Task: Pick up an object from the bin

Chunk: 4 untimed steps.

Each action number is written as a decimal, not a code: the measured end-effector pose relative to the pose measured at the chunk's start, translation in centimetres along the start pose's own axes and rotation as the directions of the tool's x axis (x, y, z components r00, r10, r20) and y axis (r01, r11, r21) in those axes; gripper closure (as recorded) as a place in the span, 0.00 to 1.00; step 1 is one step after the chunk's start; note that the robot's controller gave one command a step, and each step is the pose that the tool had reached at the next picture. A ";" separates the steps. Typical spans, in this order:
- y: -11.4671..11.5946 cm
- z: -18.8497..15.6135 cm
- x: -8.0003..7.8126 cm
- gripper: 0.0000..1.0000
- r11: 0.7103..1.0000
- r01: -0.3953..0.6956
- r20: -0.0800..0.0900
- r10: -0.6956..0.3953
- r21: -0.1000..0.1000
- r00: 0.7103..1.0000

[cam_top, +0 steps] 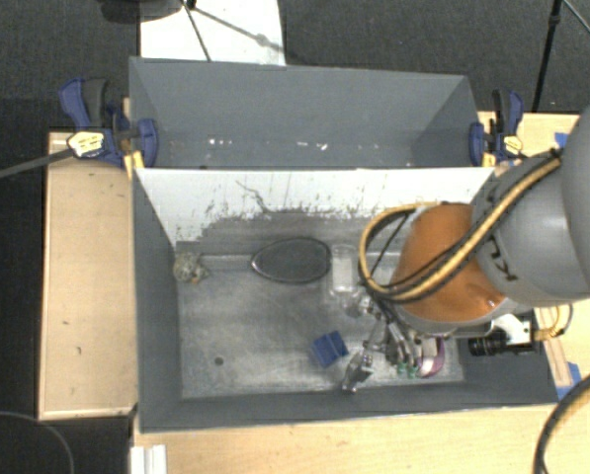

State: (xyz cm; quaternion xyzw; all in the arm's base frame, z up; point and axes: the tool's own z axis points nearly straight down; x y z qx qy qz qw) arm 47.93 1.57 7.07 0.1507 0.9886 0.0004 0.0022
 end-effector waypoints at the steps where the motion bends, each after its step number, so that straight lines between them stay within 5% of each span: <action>1: 5.8 -0.1 1.7 0.00 0.978 0.210 0.006 -0.209 -0.003 0.978; 2: 3.2 0.0 -1.8 0.00 0.866 0.500 0.000 -0.500 0.000 0.866; 3: 3.2 0.0 -1.6 1.00 0.867 0.499 -0.005 -0.499 -0.001 0.867; 4: 6.3 -16.2 -0.3 1.00 0.791 0.612 0.007 -0.612 0.000 0.791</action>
Offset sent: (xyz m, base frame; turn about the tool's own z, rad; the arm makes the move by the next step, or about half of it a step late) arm -0.0013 0.0588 -0.0007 -0.2116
